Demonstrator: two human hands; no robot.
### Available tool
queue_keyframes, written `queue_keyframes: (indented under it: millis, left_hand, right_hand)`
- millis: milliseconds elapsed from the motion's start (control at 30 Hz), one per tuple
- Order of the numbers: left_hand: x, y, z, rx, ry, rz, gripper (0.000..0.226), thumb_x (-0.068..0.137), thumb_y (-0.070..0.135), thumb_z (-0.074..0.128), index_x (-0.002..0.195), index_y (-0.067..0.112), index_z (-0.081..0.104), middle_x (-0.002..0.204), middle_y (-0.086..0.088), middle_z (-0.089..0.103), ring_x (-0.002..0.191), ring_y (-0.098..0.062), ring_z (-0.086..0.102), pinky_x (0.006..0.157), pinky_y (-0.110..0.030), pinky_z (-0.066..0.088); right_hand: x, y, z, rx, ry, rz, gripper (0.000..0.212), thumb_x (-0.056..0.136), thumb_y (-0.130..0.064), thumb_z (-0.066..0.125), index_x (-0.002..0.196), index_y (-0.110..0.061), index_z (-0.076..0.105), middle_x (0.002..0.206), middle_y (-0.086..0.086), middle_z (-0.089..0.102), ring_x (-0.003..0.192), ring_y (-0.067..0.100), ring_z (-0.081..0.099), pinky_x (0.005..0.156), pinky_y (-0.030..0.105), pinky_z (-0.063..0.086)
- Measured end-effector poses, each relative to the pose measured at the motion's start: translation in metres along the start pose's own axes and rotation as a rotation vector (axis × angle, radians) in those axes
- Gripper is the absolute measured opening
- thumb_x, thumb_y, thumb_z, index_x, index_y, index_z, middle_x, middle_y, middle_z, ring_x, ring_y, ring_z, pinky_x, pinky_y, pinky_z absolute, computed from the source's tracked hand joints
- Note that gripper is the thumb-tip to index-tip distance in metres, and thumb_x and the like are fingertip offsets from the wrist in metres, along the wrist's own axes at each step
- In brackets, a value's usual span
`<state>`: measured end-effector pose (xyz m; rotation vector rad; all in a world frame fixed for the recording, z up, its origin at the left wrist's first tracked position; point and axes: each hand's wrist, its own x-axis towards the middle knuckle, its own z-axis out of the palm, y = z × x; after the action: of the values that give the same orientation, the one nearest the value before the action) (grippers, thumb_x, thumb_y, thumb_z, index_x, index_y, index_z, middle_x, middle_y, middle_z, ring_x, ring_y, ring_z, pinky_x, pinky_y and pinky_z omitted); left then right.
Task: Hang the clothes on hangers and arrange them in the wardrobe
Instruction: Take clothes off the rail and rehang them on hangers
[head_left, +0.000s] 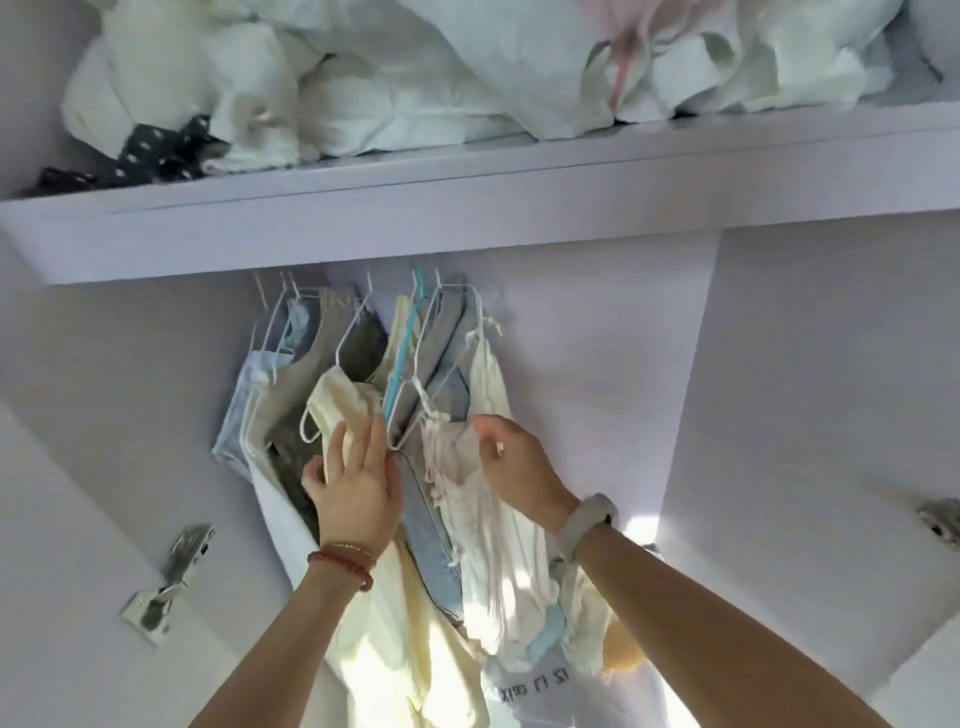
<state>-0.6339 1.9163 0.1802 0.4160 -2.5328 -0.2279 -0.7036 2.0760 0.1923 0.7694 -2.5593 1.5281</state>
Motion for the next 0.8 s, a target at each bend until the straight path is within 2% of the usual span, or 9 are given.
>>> queue_keyframes:
  millis: [67,133,200,267,367,467,600,700,800]
  left_hand:
    - [-0.002,-0.006,0.006,0.018,-0.054,0.009,0.052,0.093,0.029,0.027,0.144,0.022,0.024,0.143,0.003,0.041,0.140,-0.022,0.020,0.104,-0.050,0.020]
    - [-0.003,-0.010,0.008,0.012,-0.088,0.042,0.049,0.096,0.030,0.027,0.144,0.030,0.016,0.146,0.006,0.036,0.142,-0.021,0.014,0.106,-0.047,0.019]
    - [-0.002,-0.011,0.007,0.022,-0.123,0.063,0.050,0.098,0.030,0.031,0.143,0.034,0.009,0.149,0.008,0.028,0.142,-0.019,0.009,0.108,-0.044,0.017]
    - [0.000,-0.013,0.006,0.035,-0.116,0.057,0.050,0.098,0.030,0.032,0.143,0.036,0.010,0.150,0.009,0.026,0.142,-0.019,0.009,0.108,-0.043,0.016]
    - [0.000,-0.014,0.004,0.016,-0.075,0.018,0.048,0.097,0.028,0.037,0.142,0.033,0.022,0.148,0.002,0.032,0.141,-0.023,0.017,0.106,-0.044,0.021]
    - [-0.002,-0.010,0.006,-0.007,-0.050,-0.026,0.046,0.096,0.026,0.039,0.141,0.031,0.029,0.146,-0.003,0.036,0.139,-0.027,0.023,0.104,-0.046,0.024]
    - [-0.003,0.000,0.012,-0.051,-0.012,-0.059,0.045,0.095,0.023,0.044,0.139,0.026,0.037,0.141,-0.010,0.042,0.135,-0.030,0.030,0.102,-0.051,0.027]
    - [-0.003,0.009,0.016,-0.057,-0.020,-0.081,0.047,0.094,0.023,0.045,0.140,0.026,0.035,0.142,-0.011,0.040,0.136,-0.029,0.028,0.103,-0.053,0.025]
    - [-0.004,0.018,0.017,-0.052,-0.028,-0.107,0.049,0.092,0.023,0.048,0.140,0.024,0.037,0.144,-0.012,0.037,0.137,-0.031,0.024,0.105,-0.057,0.021]
  right_hand:
    - [0.038,-0.017,0.013,0.142,-0.108,0.039,0.028,0.095,-0.009,0.038,0.118,-0.004,0.053,0.117,0.006,0.057,0.109,0.020,0.052,0.094,0.029,0.038]
    - [0.070,-0.032,0.027,0.290,-0.182,0.111,0.025,0.096,-0.016,0.036,0.116,-0.015,0.051,0.112,-0.010,0.048,0.107,0.010,0.046,0.095,0.026,0.037]
    - [0.096,-0.043,0.037,0.381,-0.191,0.197,0.028,0.096,-0.021,0.038,0.122,-0.013,0.047,0.120,-0.004,0.049,0.116,0.017,0.046,0.102,0.032,0.036]
    - [0.111,-0.045,0.044,0.401,-0.137,0.231,0.014,0.095,-0.020,0.040,0.103,-0.014,0.051,0.105,0.002,0.052,0.103,0.022,0.051,0.093,0.032,0.039]
    - [0.116,-0.038,0.038,0.325,0.046,0.261,0.016,0.095,-0.017,0.039,0.106,-0.009,0.048,0.097,0.010,0.050,0.096,0.030,0.054,0.087,0.036,0.043]
    - [0.111,-0.021,0.012,0.114,0.191,0.187,0.012,0.095,-0.013,0.034,0.097,-0.010,0.046,0.097,0.022,0.056,0.091,0.035,0.053,0.079,0.038,0.041]
    - [0.101,-0.002,-0.022,0.035,0.232,0.075,0.010,0.094,-0.007,0.031,0.088,-0.011,0.038,0.070,0.003,0.043,0.073,0.023,0.041,0.065,0.029,0.033]
    - [0.085,0.006,-0.043,0.047,0.284,-0.054,0.016,0.097,-0.009,0.032,0.086,-0.005,0.043,0.065,0.002,0.038,0.063,0.018,0.036,0.058,0.026,0.031]
    - [0.045,0.022,-0.055,0.050,0.346,-0.167,0.015,0.096,-0.006,0.037,0.081,-0.009,0.042,0.058,-0.006,0.033,0.049,0.006,0.030,0.046,0.017,0.025]
